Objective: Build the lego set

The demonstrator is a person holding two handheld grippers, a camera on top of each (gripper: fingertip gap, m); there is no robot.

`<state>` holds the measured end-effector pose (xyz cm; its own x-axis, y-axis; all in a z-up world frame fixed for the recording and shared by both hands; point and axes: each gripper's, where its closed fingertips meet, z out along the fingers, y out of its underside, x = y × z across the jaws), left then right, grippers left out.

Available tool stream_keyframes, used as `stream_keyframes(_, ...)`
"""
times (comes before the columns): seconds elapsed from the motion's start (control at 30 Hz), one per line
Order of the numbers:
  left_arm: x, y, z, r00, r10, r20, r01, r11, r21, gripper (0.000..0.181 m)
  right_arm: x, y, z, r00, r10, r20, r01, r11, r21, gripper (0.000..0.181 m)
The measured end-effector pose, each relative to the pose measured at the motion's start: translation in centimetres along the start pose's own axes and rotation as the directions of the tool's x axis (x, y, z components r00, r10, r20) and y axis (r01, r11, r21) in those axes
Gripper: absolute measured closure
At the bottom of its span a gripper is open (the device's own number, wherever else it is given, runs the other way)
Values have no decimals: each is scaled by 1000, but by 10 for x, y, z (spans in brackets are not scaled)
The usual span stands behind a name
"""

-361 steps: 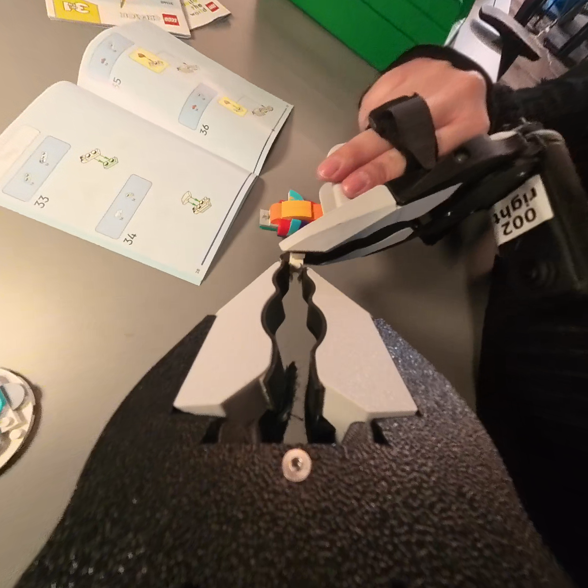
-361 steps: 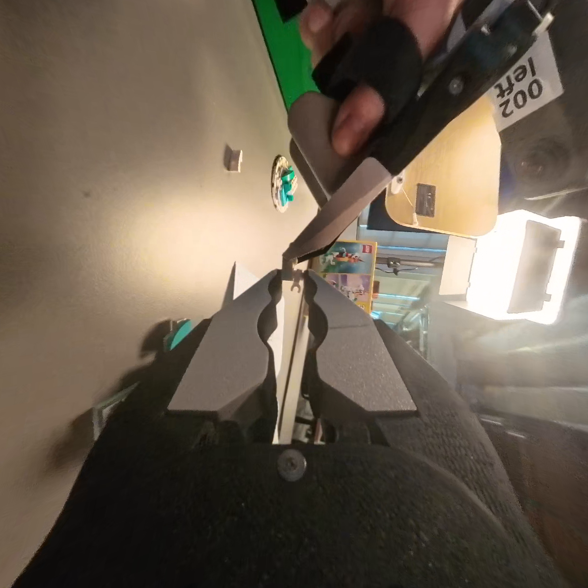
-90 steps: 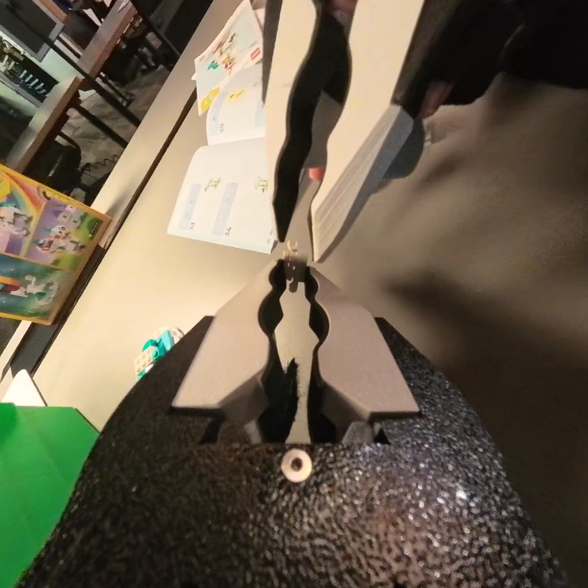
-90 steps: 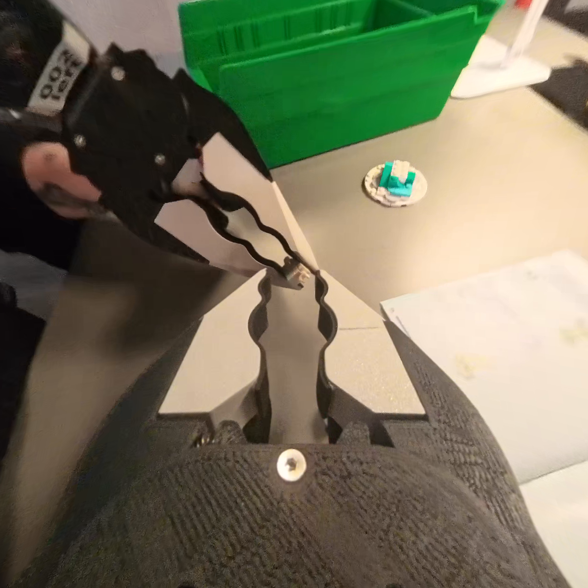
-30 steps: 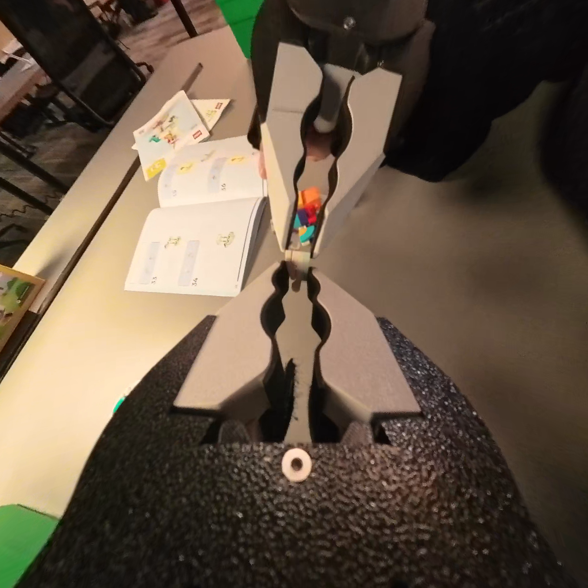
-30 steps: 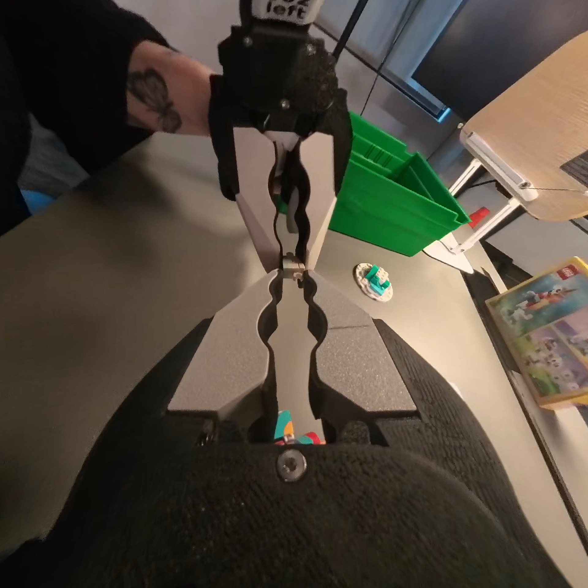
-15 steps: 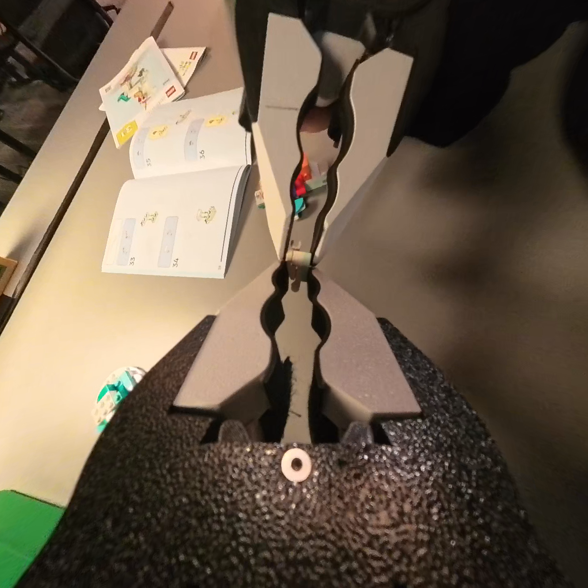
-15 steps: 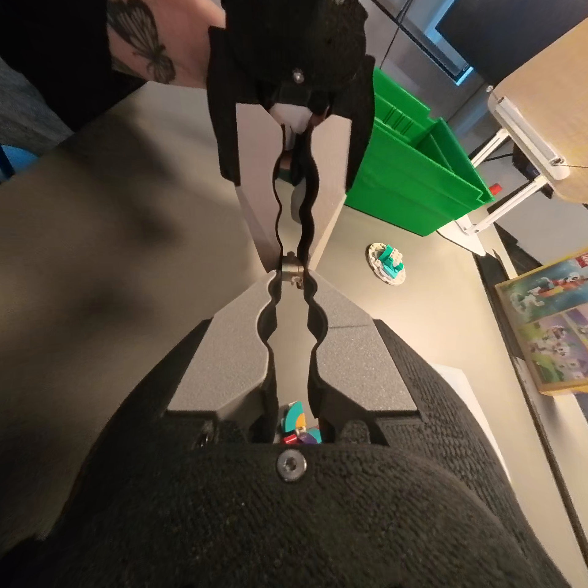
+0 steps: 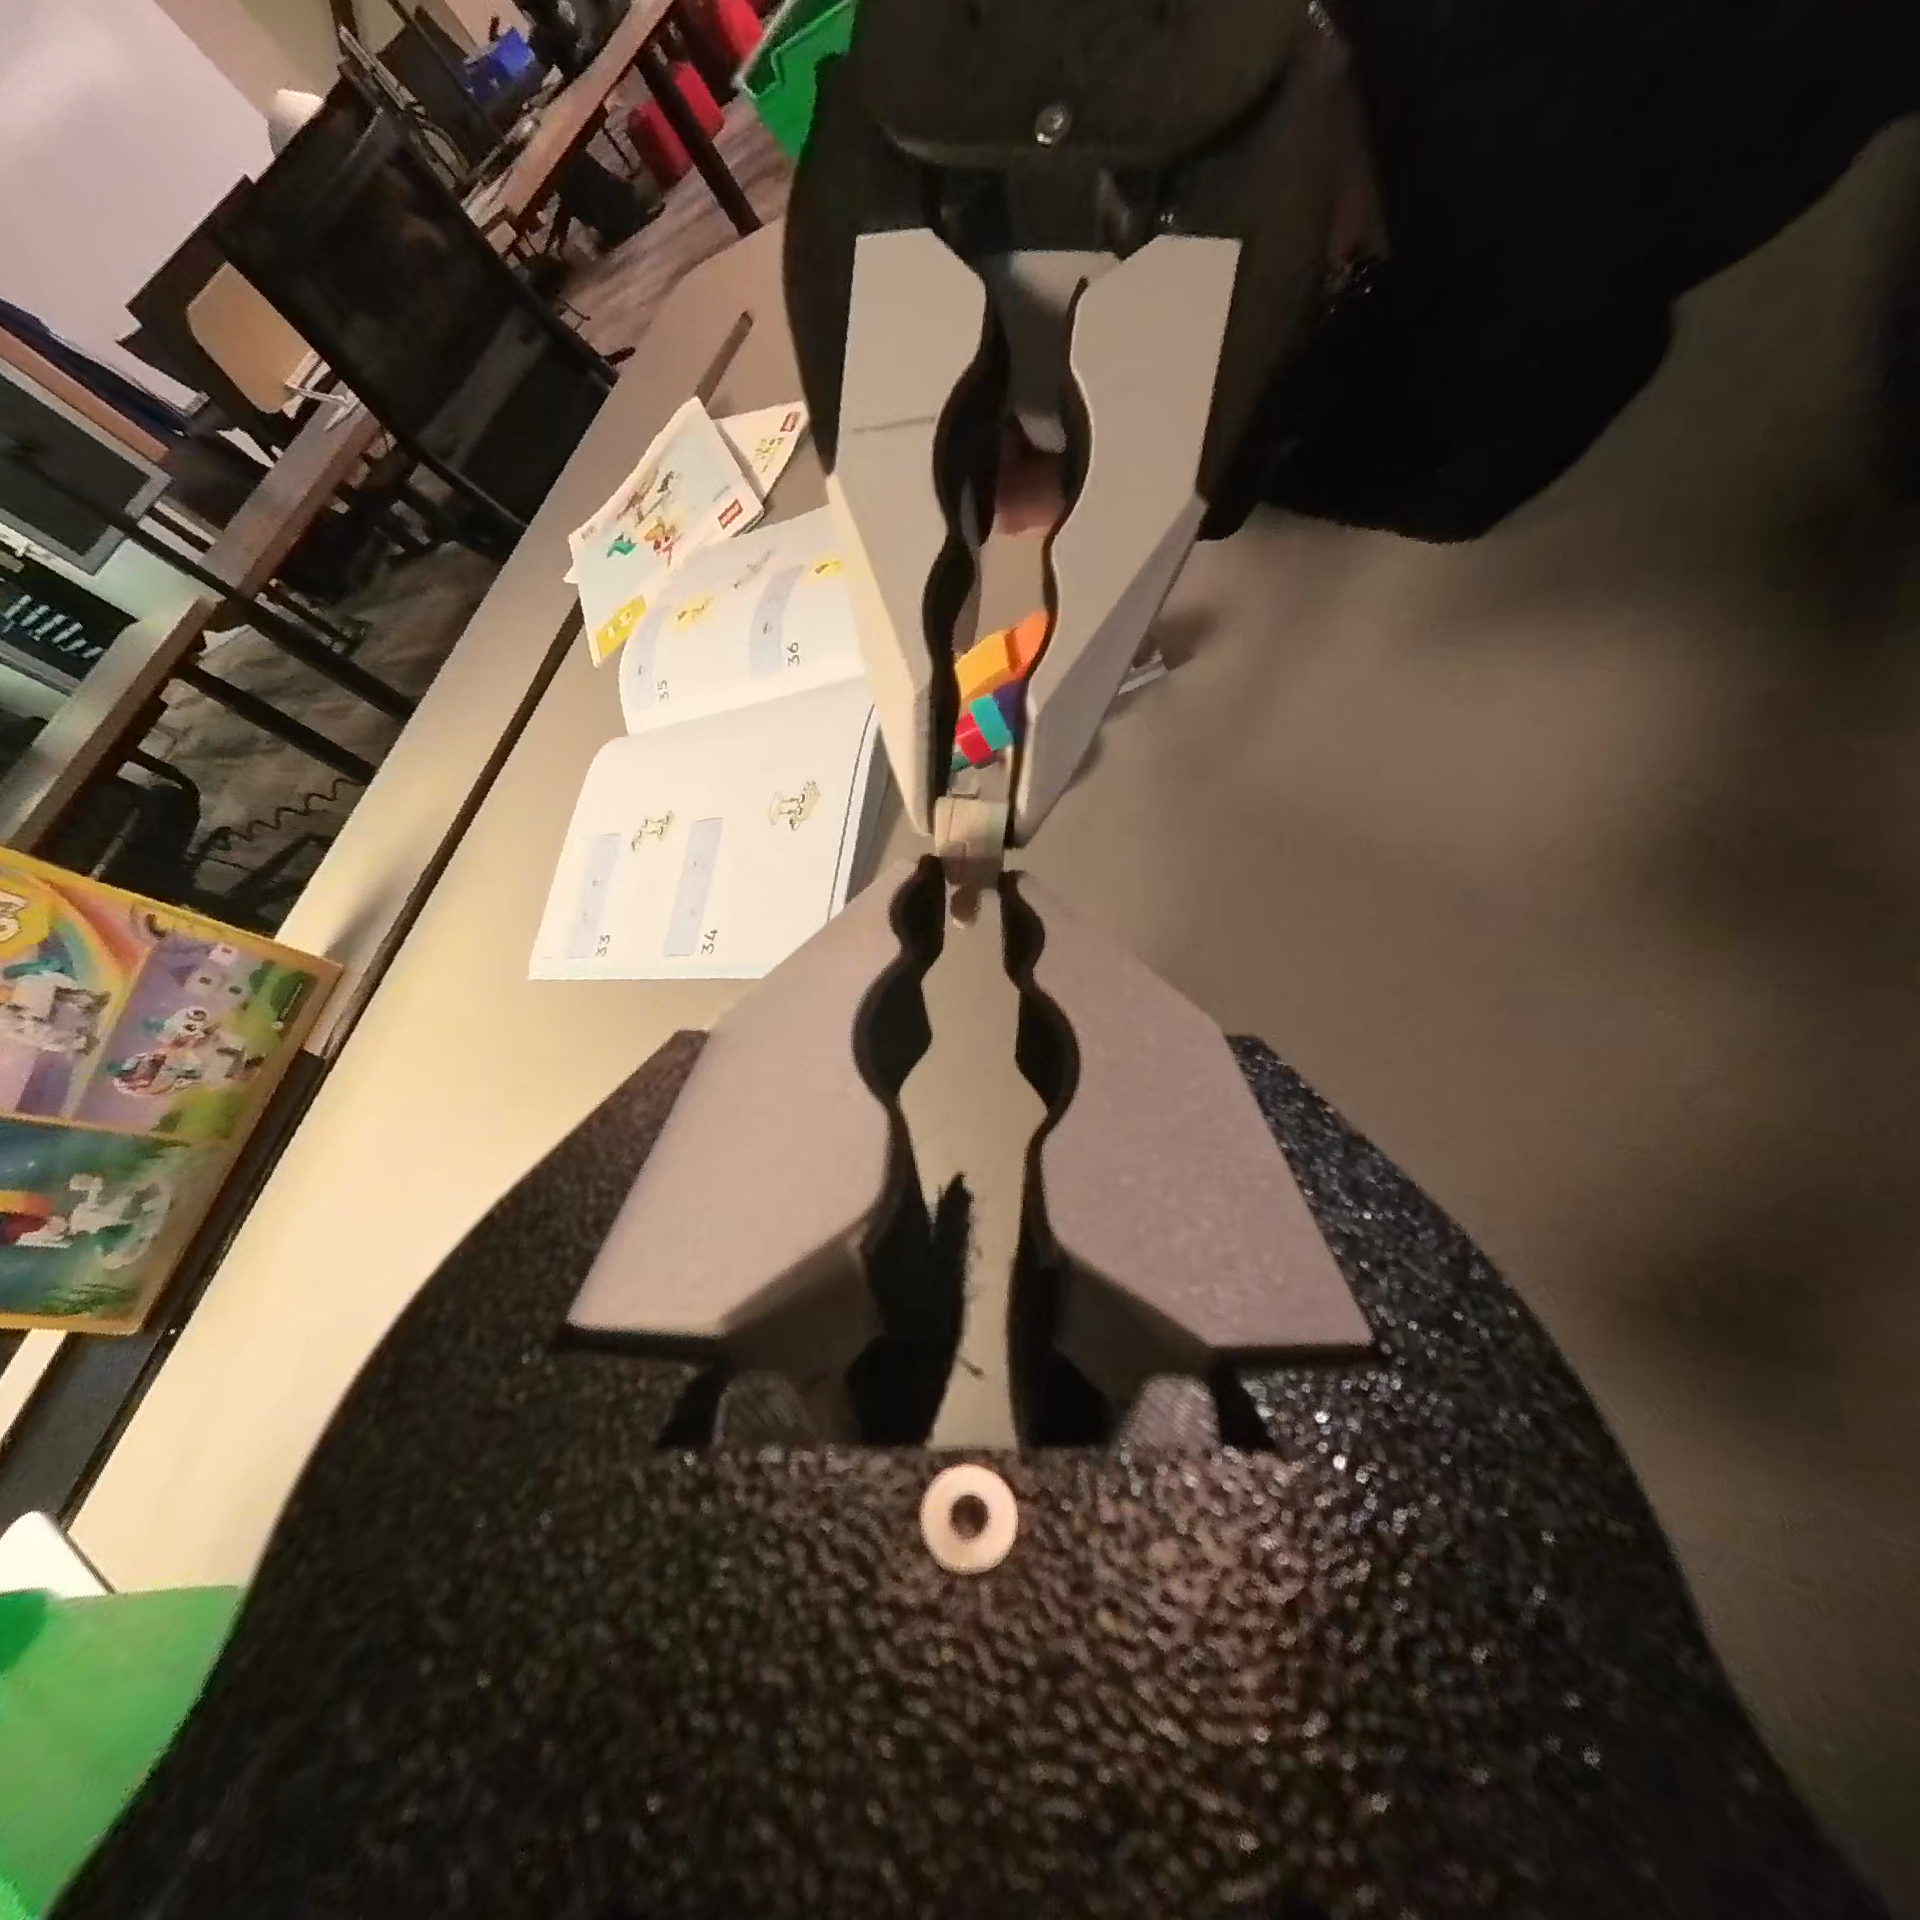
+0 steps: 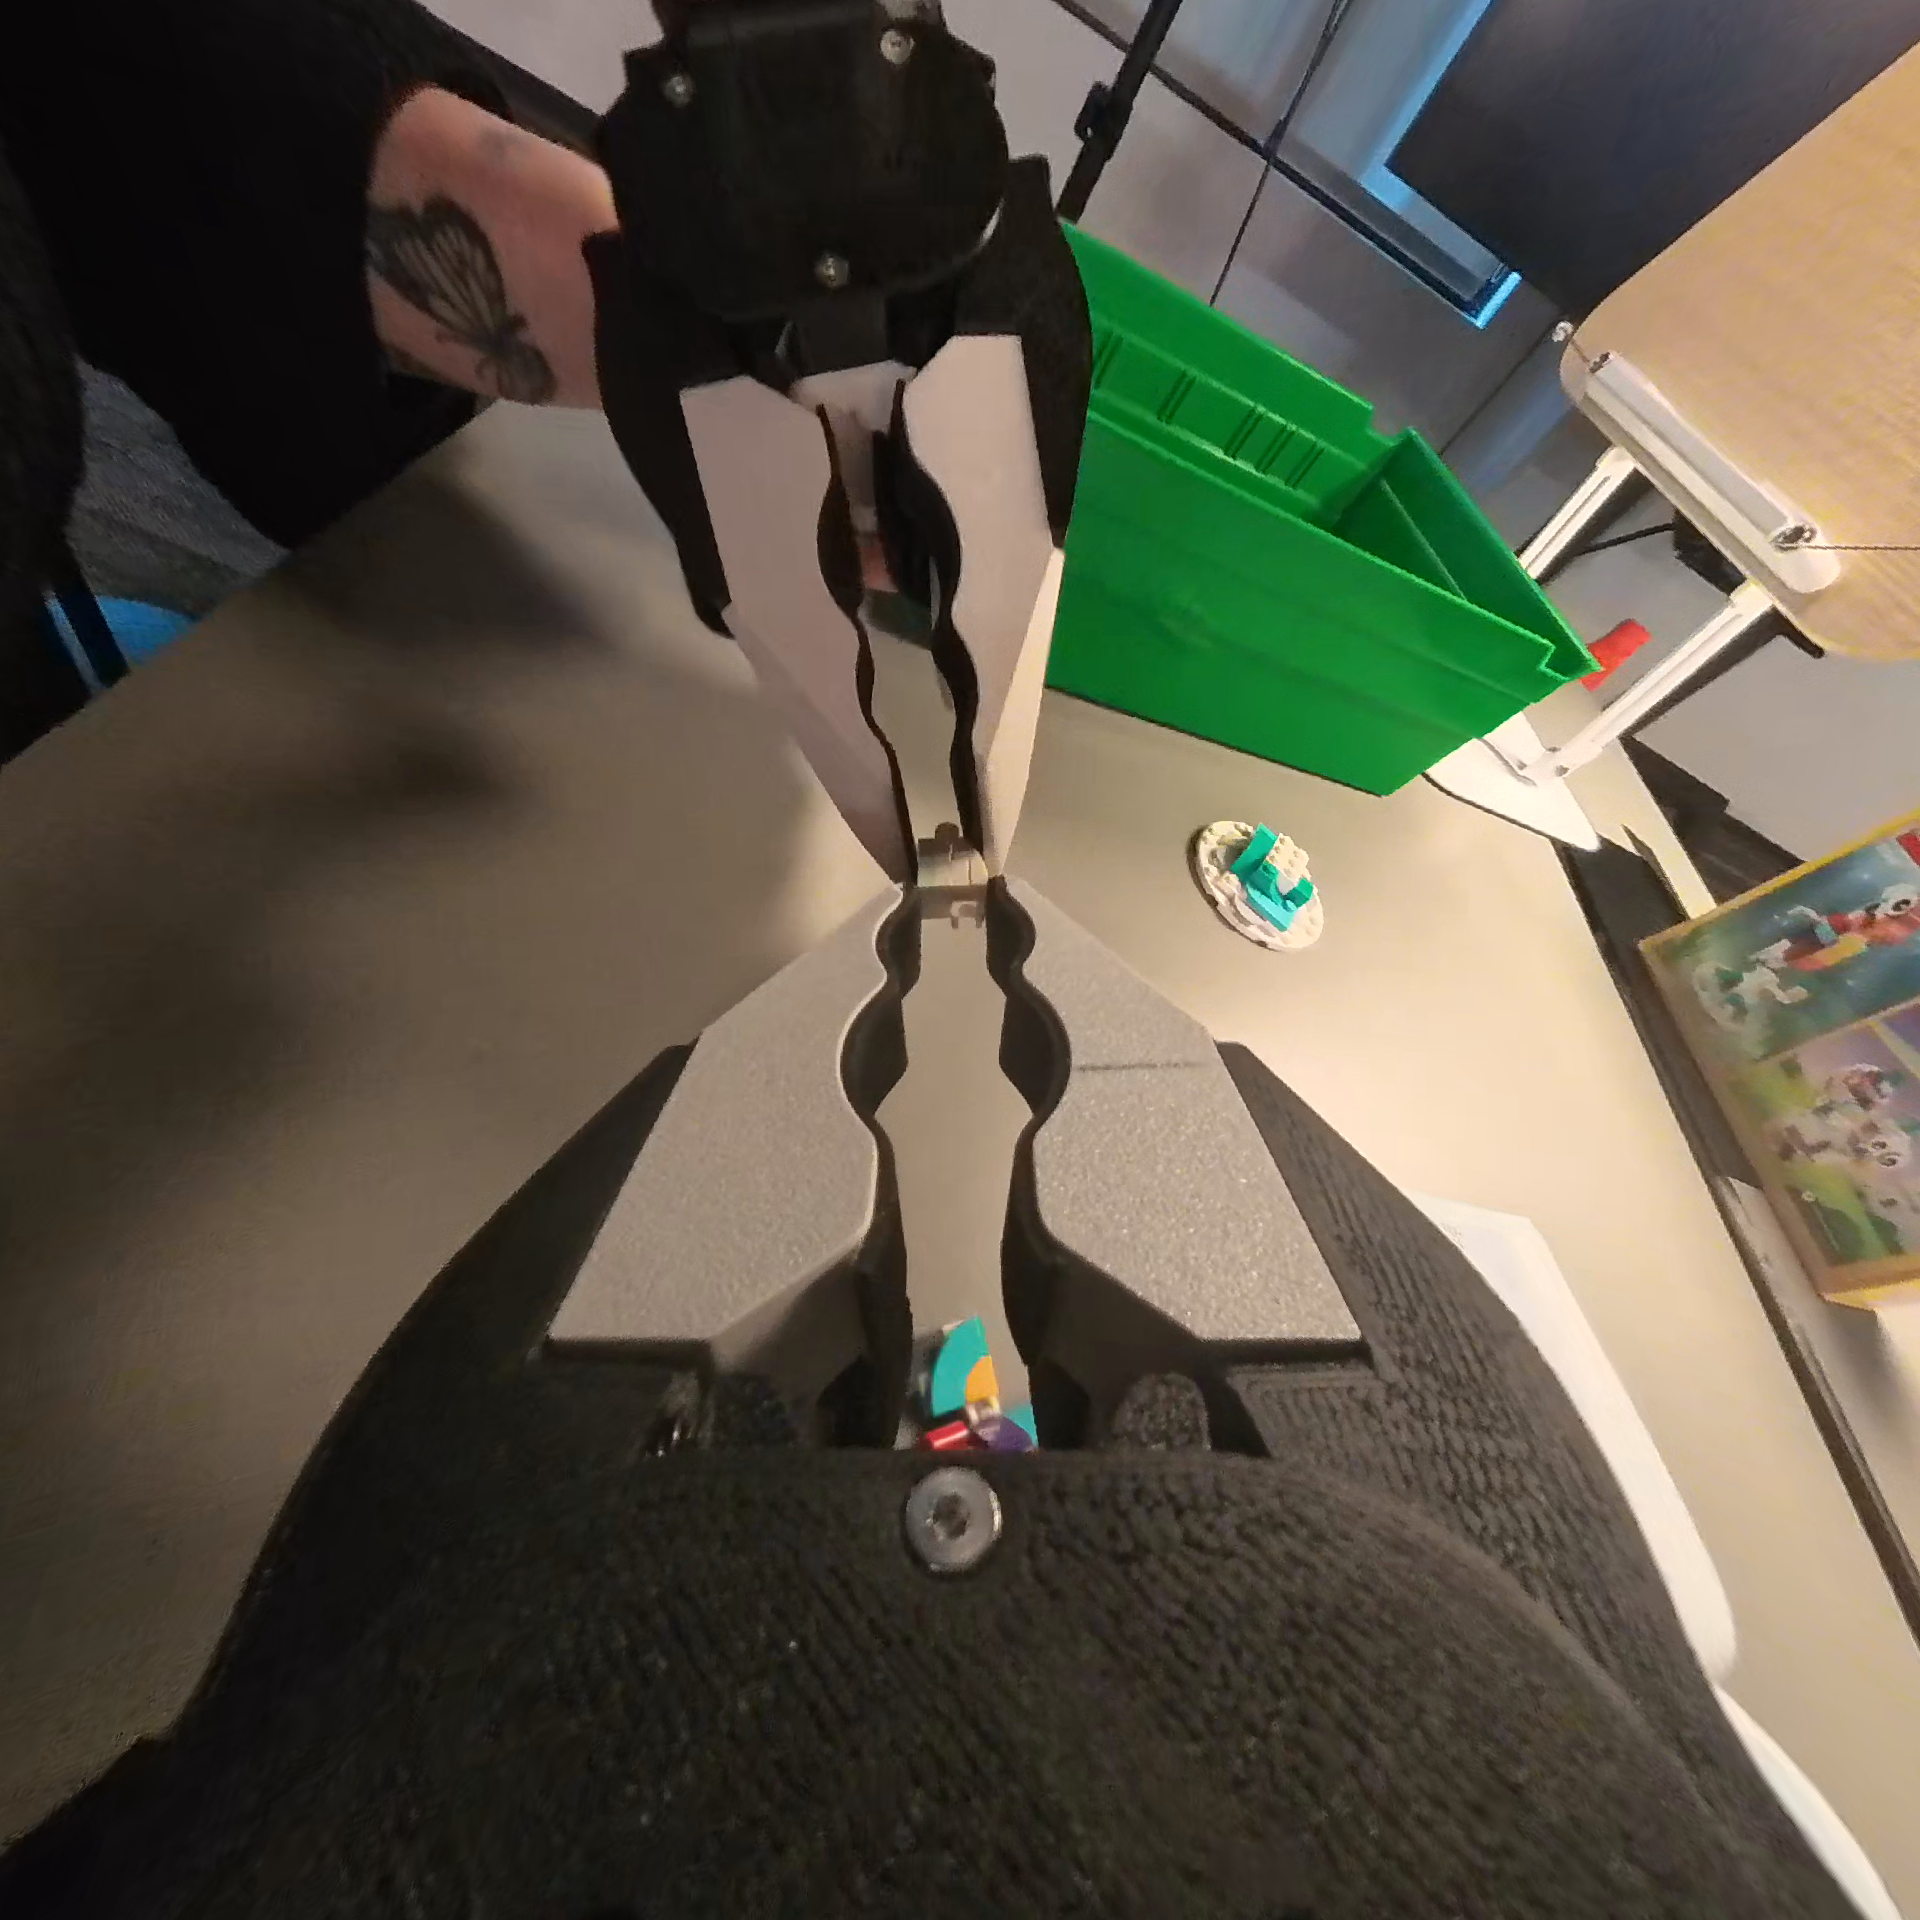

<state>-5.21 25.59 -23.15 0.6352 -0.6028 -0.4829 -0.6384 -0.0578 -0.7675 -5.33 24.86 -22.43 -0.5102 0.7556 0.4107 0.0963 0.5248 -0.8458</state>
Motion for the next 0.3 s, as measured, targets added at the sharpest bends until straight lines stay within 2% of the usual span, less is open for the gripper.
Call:
stream_keyframes(0.03, 0, -1, 0, 1000, -1, -2, 1, 1000, 3, 173, 0, -1, 0, 1000, 8, 1, -8, 1000, 7, 172)
stream_keyframes(0.13, -1, -2, 0, 998, 50, 28, -49, 999, -13, 174, 2, -1, -1, 1000, 18, -2, -18, 1000, -1, 172)
stream_keyframes(0.3, -3, 4, 3, 983, 176, 60, -168, 979, -116, 174, 4, 5, 2, 999, -30, -40, 27, 997, -77, 172)
